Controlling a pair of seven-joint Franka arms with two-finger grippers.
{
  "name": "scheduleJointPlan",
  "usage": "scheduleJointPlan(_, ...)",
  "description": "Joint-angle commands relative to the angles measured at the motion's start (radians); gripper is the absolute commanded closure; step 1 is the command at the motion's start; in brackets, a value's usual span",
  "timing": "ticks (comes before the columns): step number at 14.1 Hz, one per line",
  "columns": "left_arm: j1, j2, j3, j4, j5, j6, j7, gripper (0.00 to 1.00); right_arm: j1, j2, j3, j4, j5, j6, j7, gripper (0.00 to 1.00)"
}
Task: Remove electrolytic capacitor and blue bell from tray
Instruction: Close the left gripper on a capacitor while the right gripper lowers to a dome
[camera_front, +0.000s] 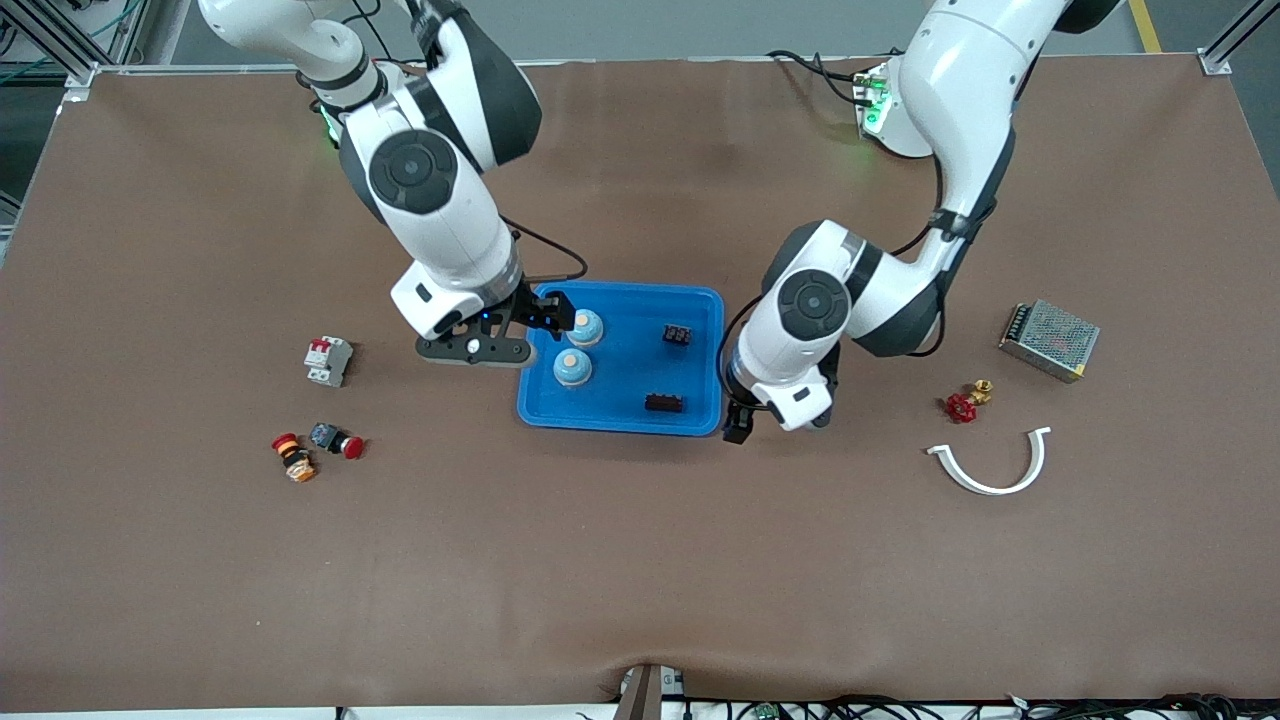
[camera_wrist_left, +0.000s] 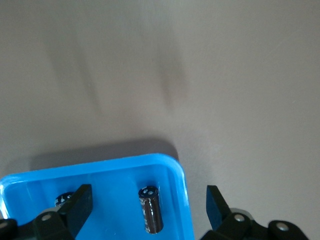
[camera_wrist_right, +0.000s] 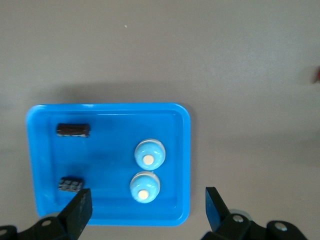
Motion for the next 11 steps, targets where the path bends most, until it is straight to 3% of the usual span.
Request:
scheduleJointPlan(1, -0.028, 0.053, 0.007, 0.052, 0.016, -0.004, -0.044, 0.00, -0.010, 0.038, -0.002, -0.022, 0.013, 0.050, -0.044, 0.00)
scheduleJointPlan(4, -0.060, 0.102, 0.013, 0.116, 0.018, -0.005, -0.119, 0.00, -0.004, 0.075, -0.002, -0.022, 0.004, 0.080, -0.049, 0.00)
scheduleJointPlan(11, -0.123, 0.188, 0.034, 0.194, 0.019, -0.005, -0.228, 0.00, 0.054, 0.090, -0.002, -0.146, 0.001, 0.219, -0.090, 0.00)
